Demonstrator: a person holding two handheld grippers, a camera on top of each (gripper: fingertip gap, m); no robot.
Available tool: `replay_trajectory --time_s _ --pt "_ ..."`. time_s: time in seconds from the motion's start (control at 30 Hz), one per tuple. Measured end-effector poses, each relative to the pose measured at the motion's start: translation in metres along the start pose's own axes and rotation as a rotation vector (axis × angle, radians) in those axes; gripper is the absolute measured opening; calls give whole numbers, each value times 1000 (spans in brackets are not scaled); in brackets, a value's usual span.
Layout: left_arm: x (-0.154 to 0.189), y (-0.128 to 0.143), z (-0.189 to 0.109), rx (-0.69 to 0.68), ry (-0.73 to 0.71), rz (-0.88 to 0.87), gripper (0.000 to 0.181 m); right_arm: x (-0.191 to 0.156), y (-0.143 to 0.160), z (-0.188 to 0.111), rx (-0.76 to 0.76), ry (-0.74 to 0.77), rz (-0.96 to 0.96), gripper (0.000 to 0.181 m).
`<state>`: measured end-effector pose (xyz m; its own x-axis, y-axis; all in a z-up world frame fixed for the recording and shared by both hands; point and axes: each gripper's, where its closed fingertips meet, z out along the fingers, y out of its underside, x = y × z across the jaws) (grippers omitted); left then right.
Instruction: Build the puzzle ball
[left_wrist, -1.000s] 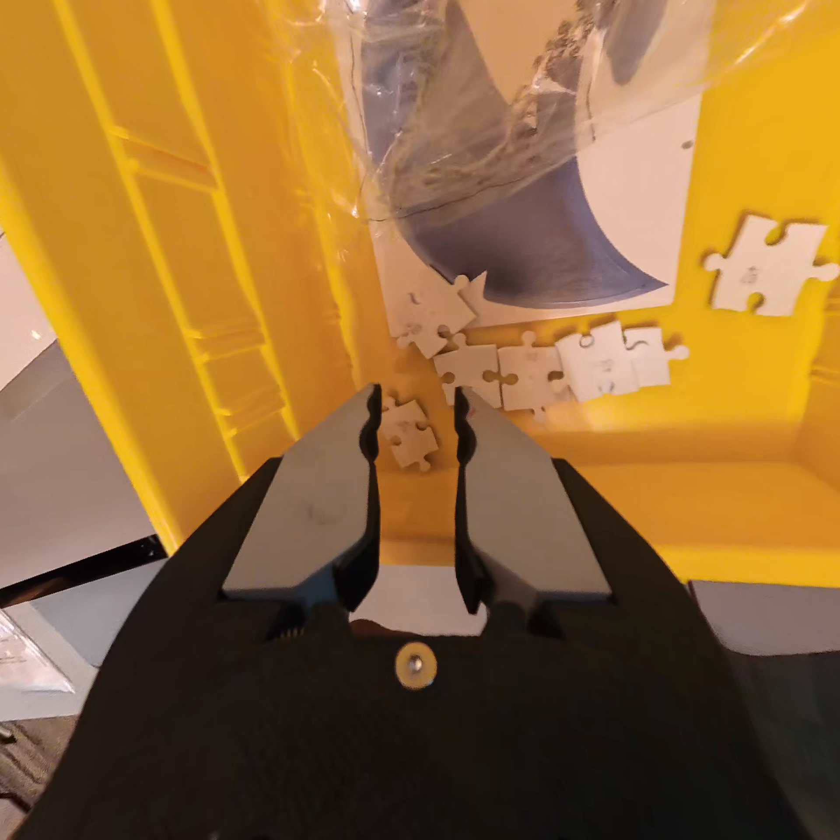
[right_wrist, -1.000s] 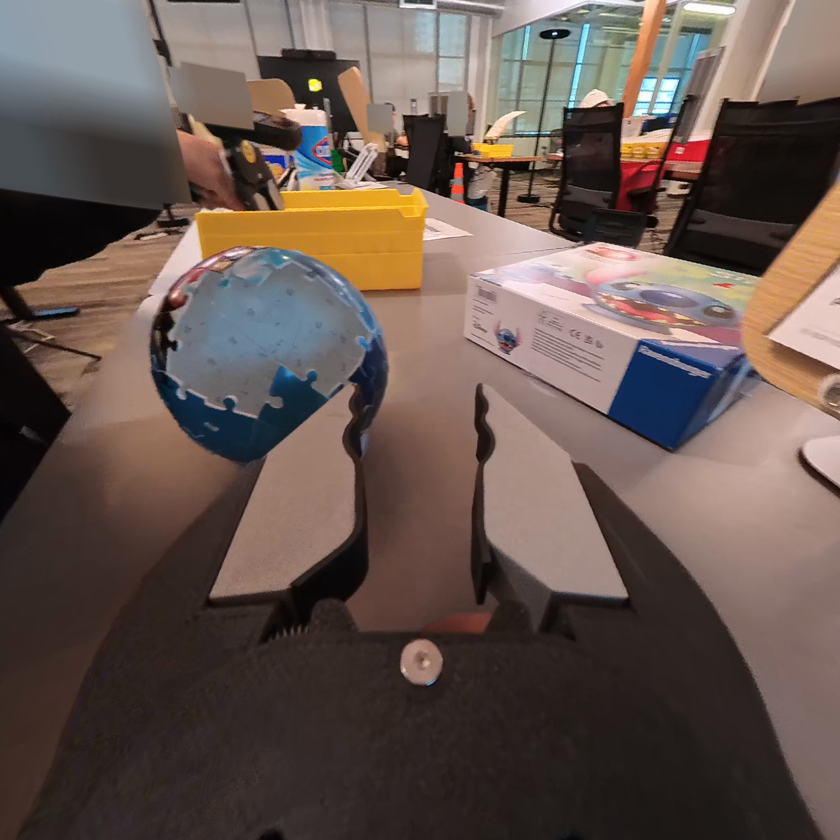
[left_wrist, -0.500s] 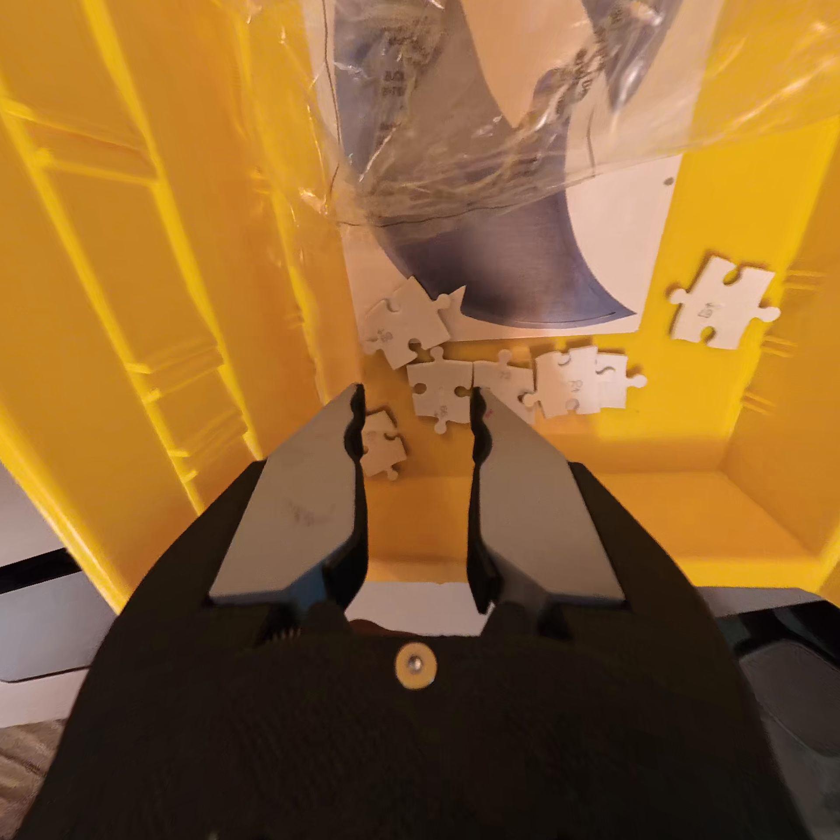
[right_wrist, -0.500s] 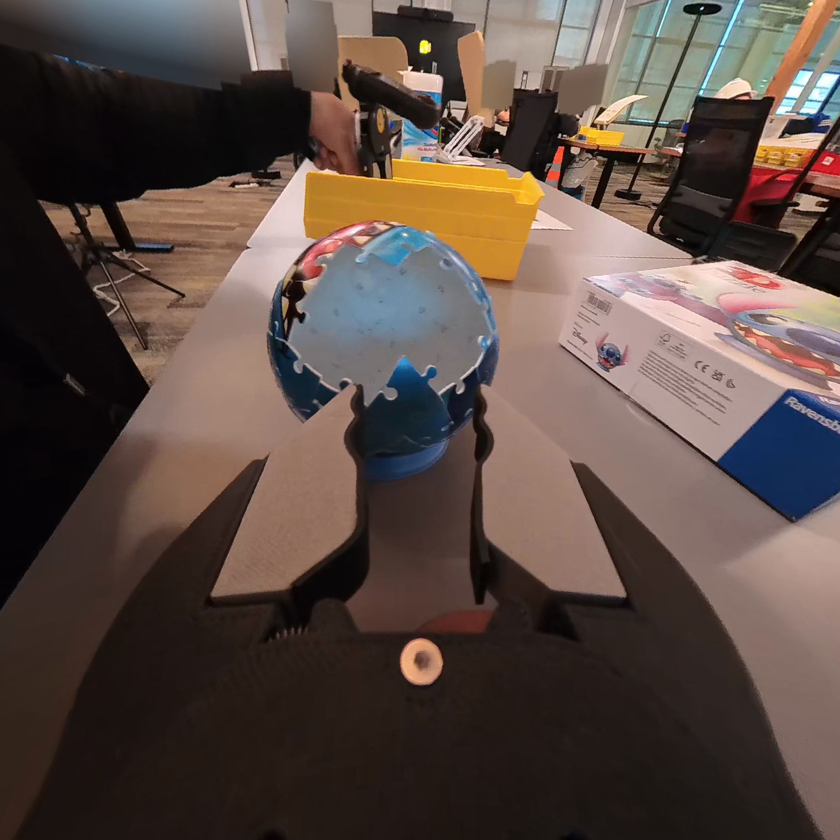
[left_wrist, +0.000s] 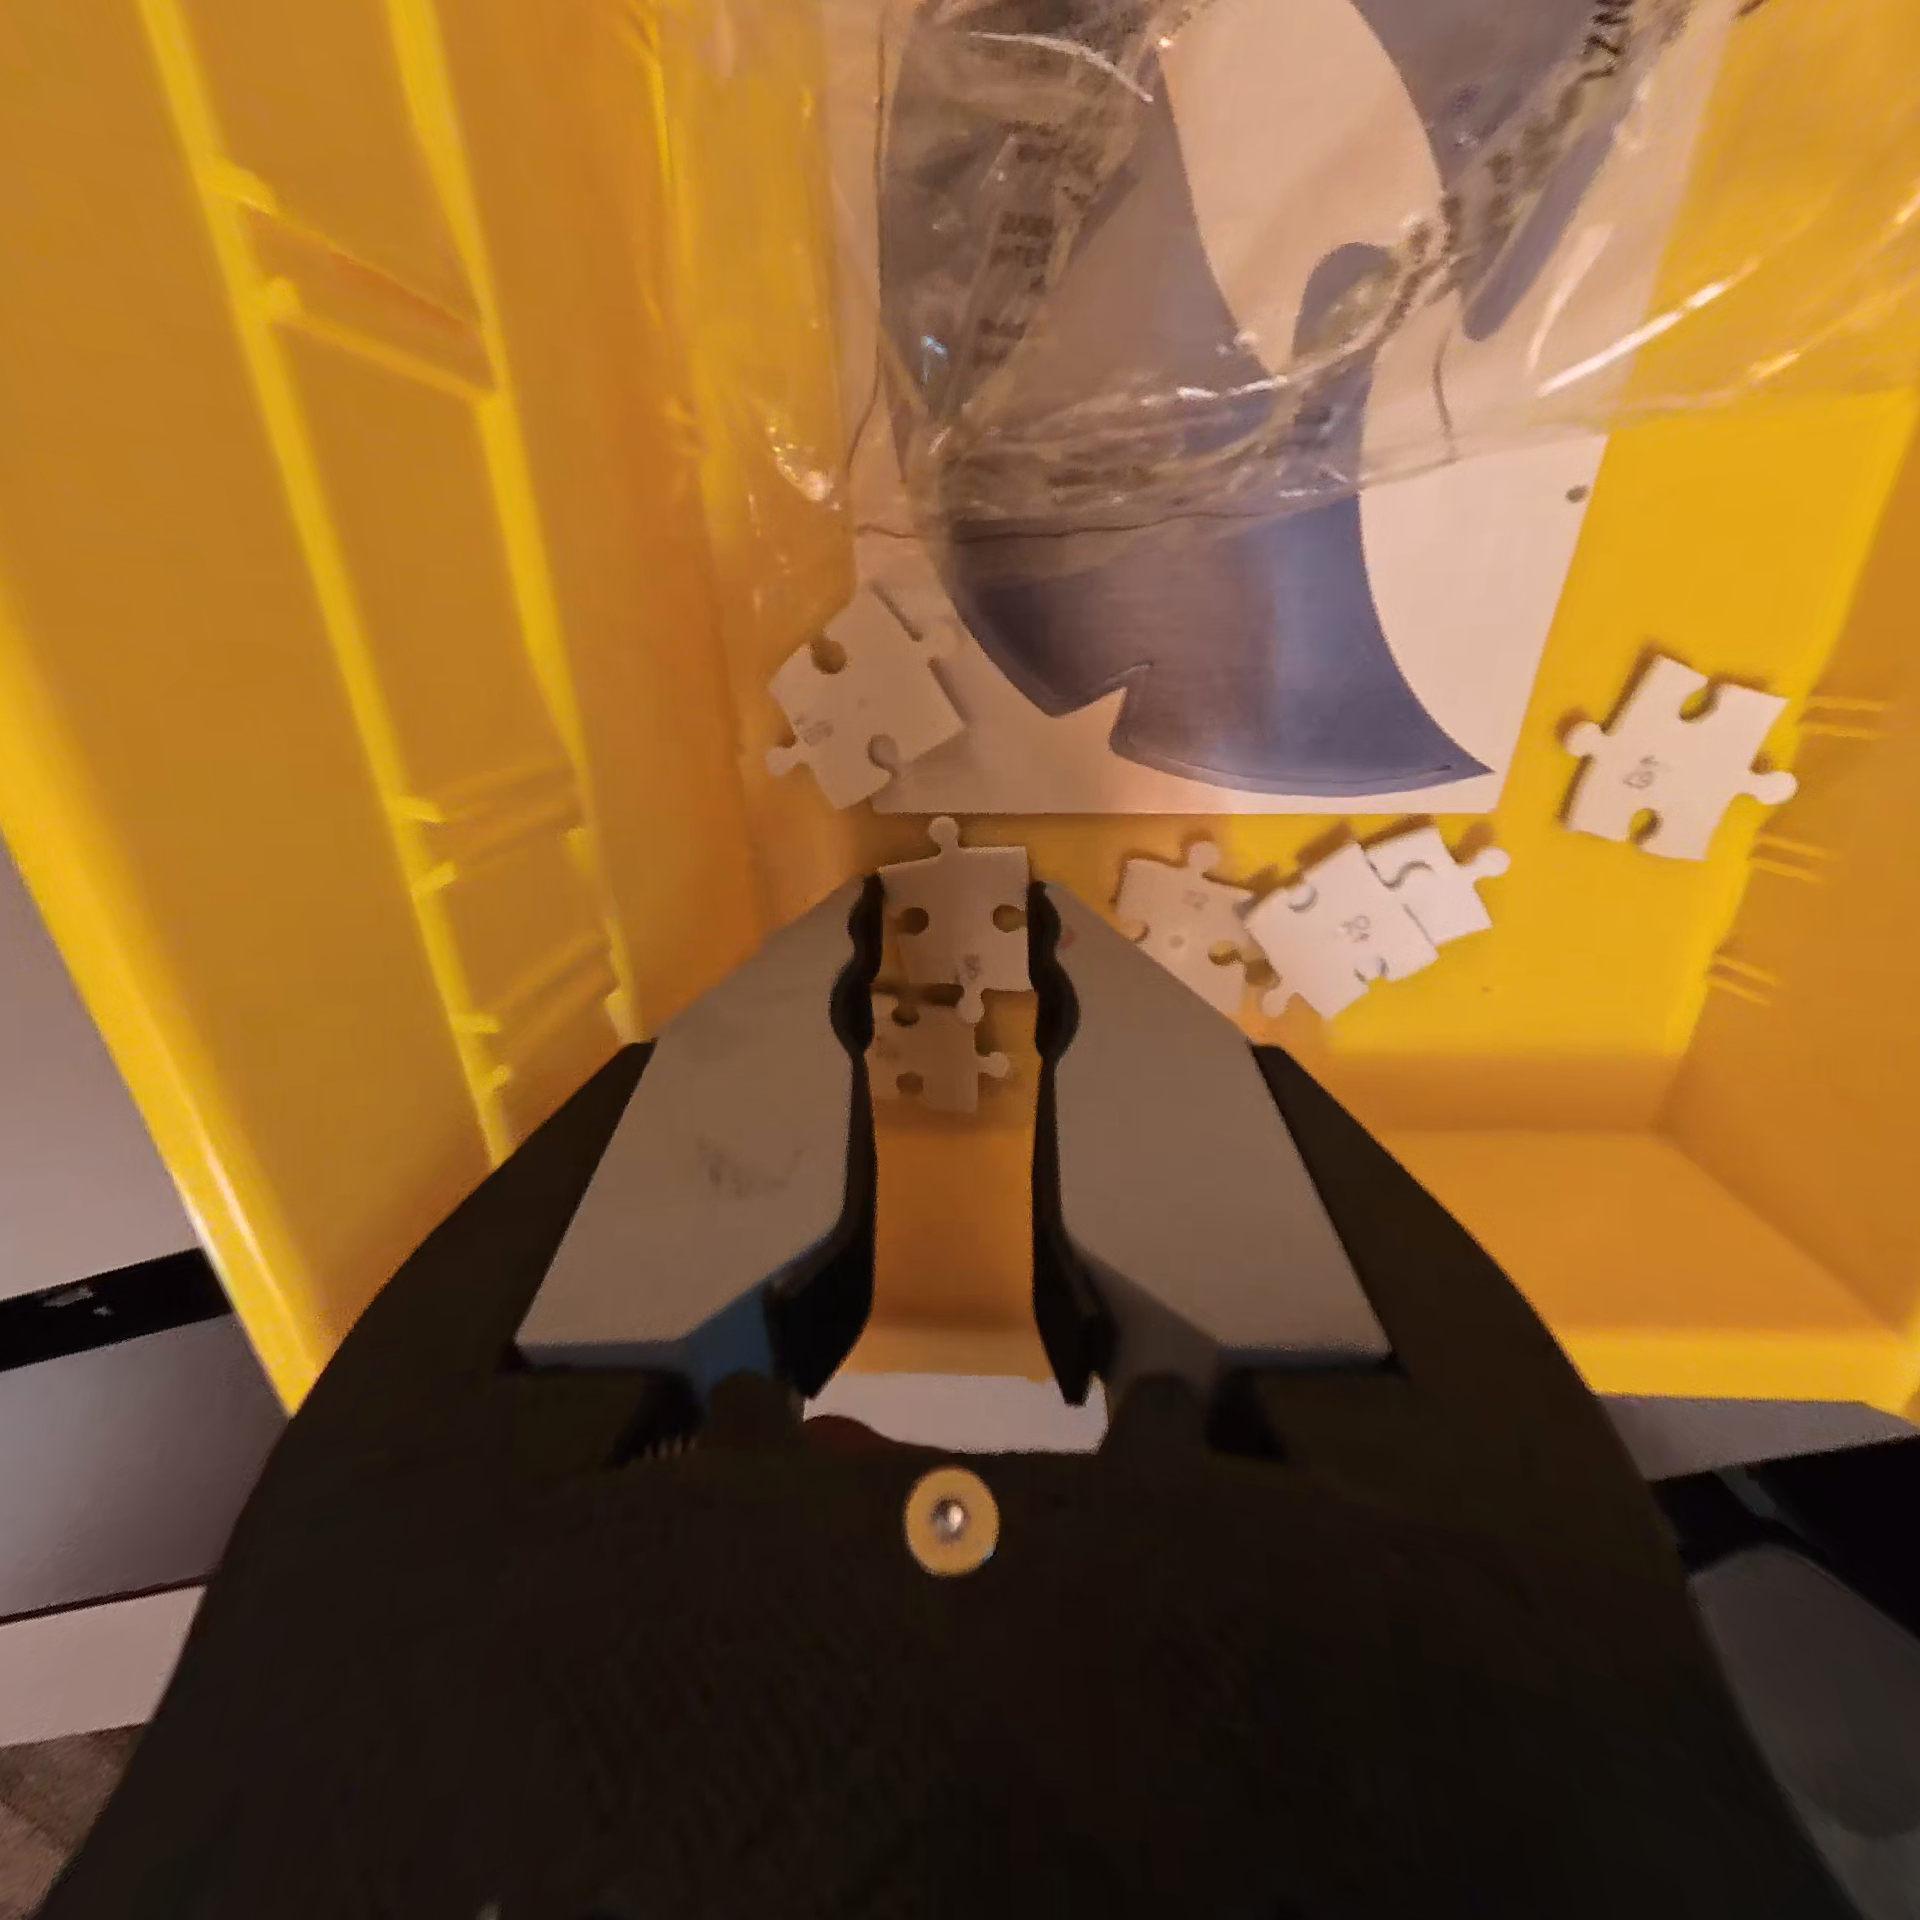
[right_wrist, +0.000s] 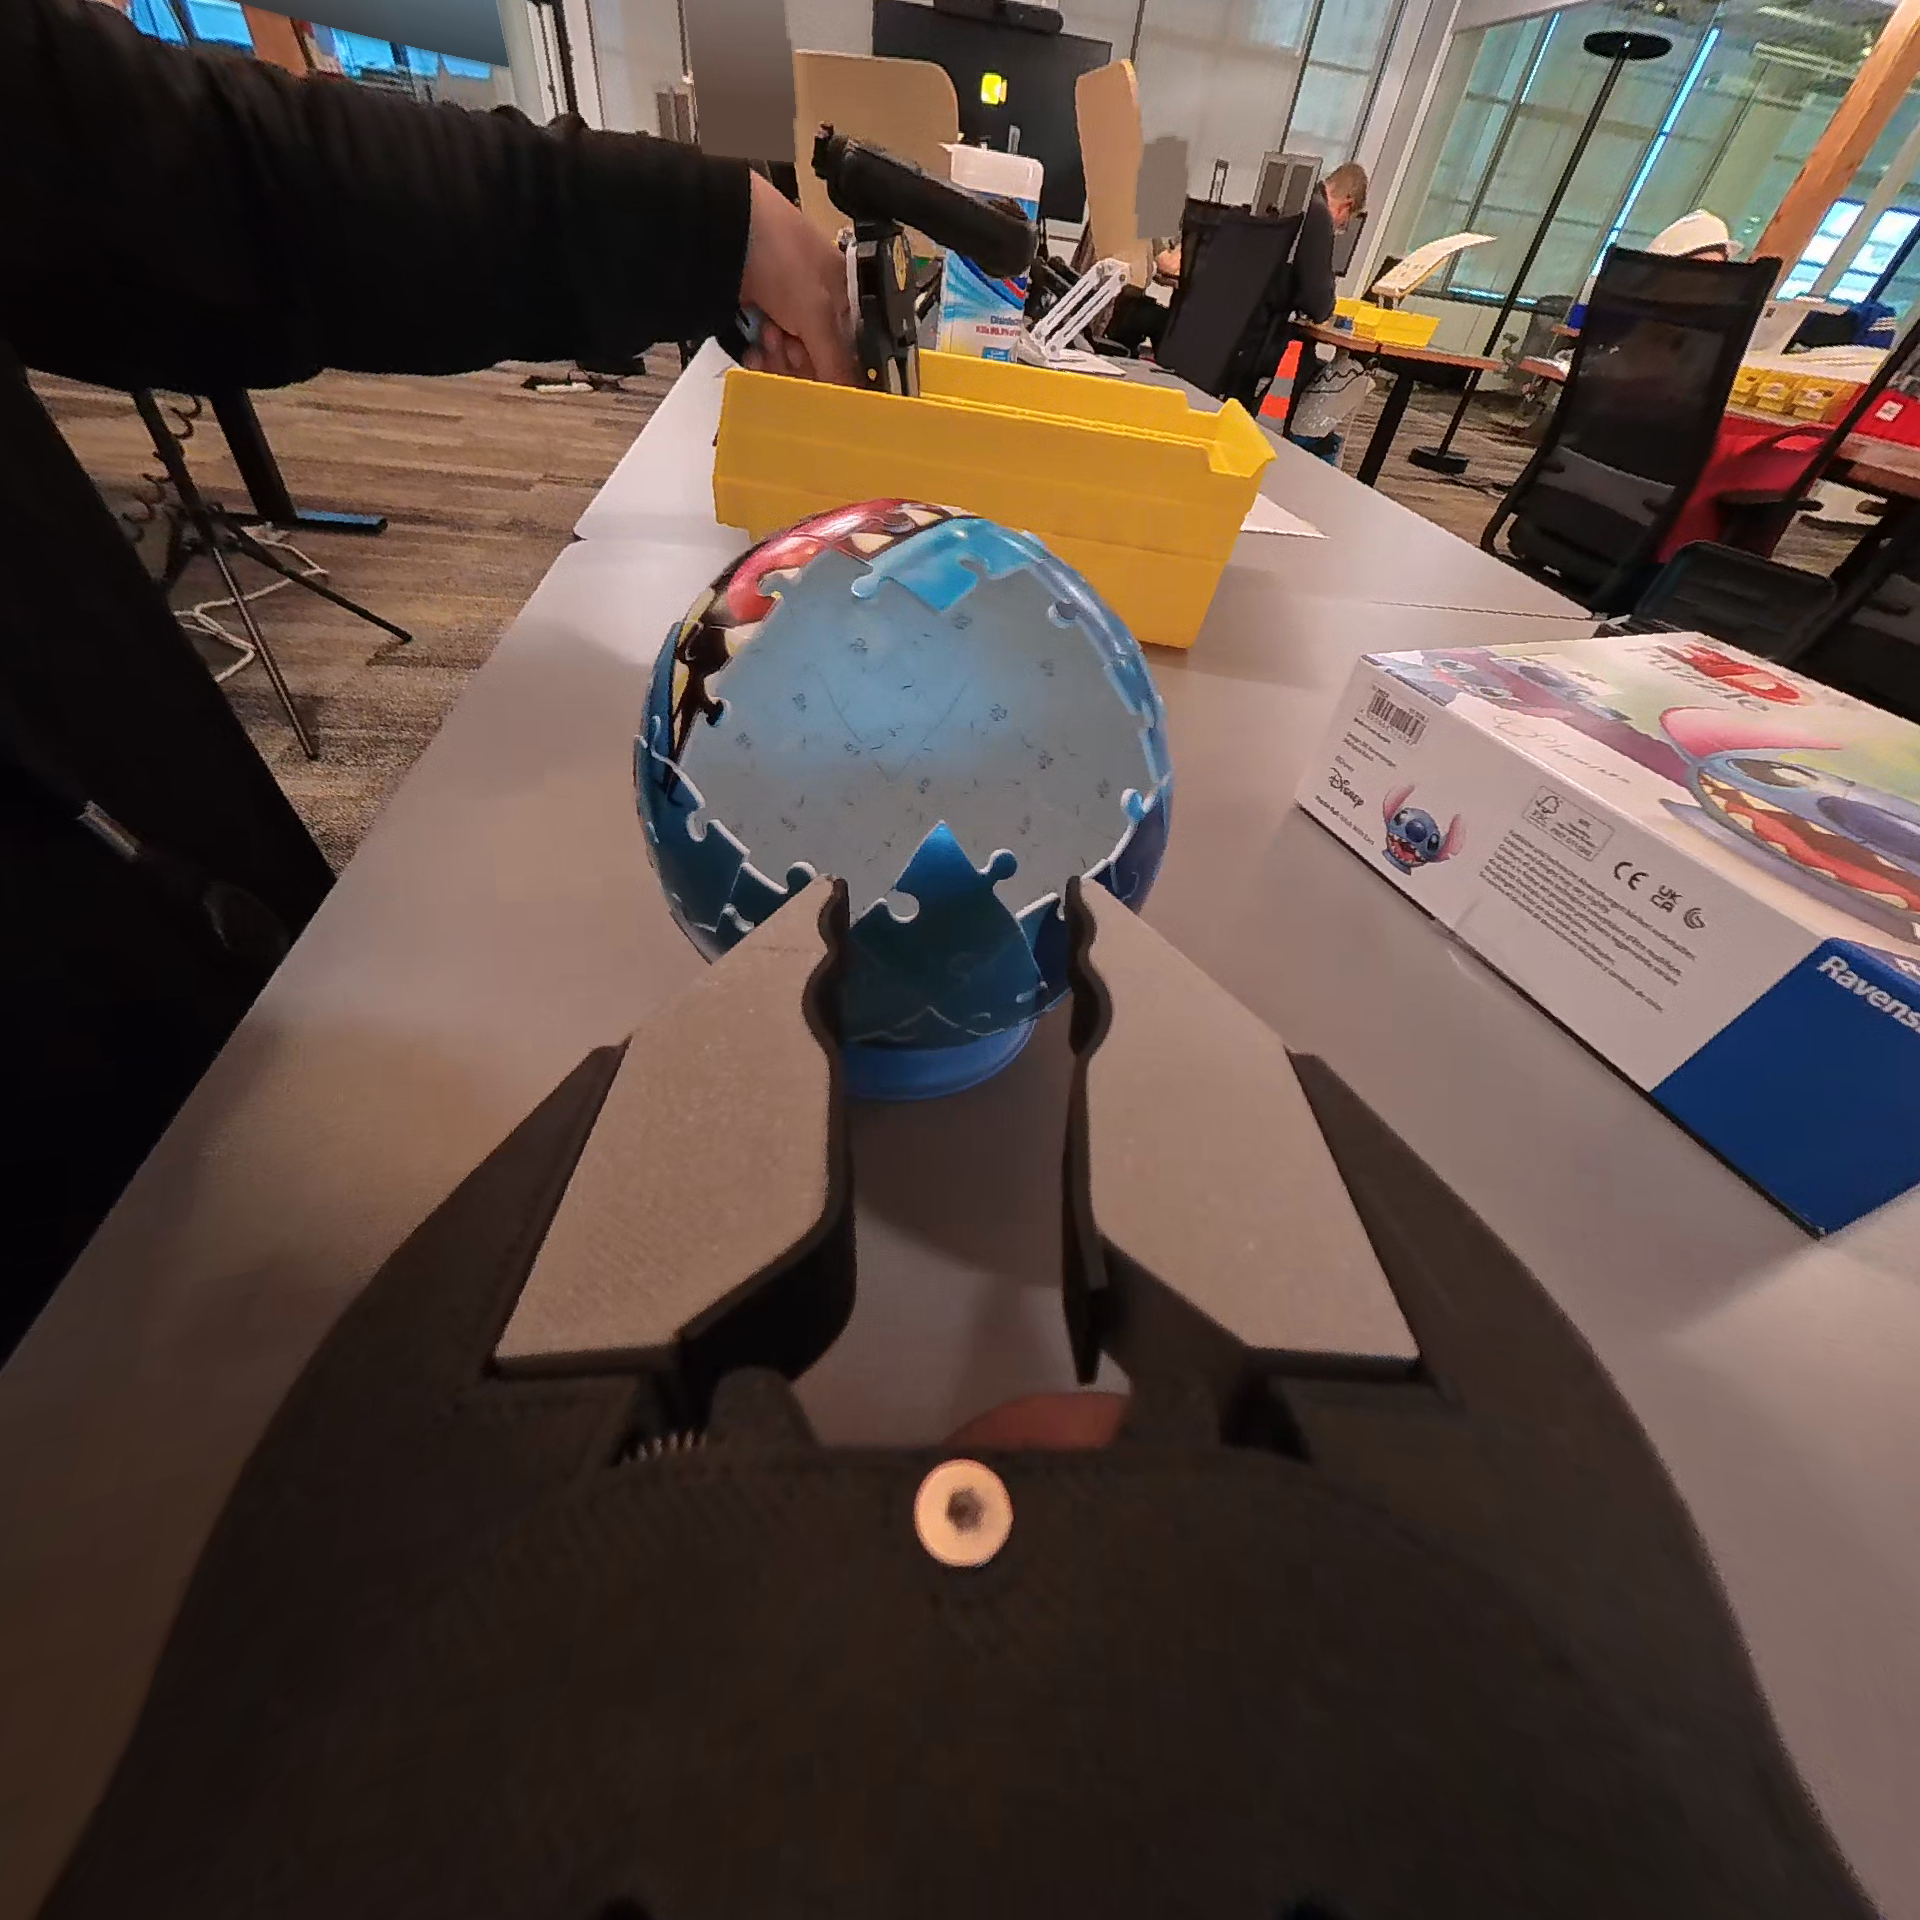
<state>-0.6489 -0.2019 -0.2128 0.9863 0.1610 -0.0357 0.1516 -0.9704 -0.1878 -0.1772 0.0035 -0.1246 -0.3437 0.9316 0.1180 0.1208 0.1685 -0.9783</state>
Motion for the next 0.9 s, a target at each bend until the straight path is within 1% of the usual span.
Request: replay_trajectory --time_s 0.07,0.2,0.3,0.37,0.43,0.53,0.63,0.77,0.9 --pt "2 1 -1 7 -14 37 25 0 0 0 0 1 -4 38" --pt "8 1 -3 24 -32 58 25 -1 -2 1 1 4 -12 37" --pt "8 3 -12 21 -107 90 25 -2 -5 -1 9 11 -26 37" --pt "9 2 -25 37 -164 112 25 -2 -9 -3 20 19 -36 38" --pt "14 -4 -42 89 -198 125 25 -1 -14 -6 35 30 -41 38" --pt "32 -24 -76 227 -231 147 26 4 -21 -12 48 59 -51 38" --pt "75 -54 -113 426 -178 182 25 9 -29 -20 62 103 -76 38" --pt "154 -89 -153 650 -103 295 25 31 -41 -37 93 239 -90 35" --pt "239 -108 -180 786 -22 415 25 52 -47 -61 137 331 -32 35"
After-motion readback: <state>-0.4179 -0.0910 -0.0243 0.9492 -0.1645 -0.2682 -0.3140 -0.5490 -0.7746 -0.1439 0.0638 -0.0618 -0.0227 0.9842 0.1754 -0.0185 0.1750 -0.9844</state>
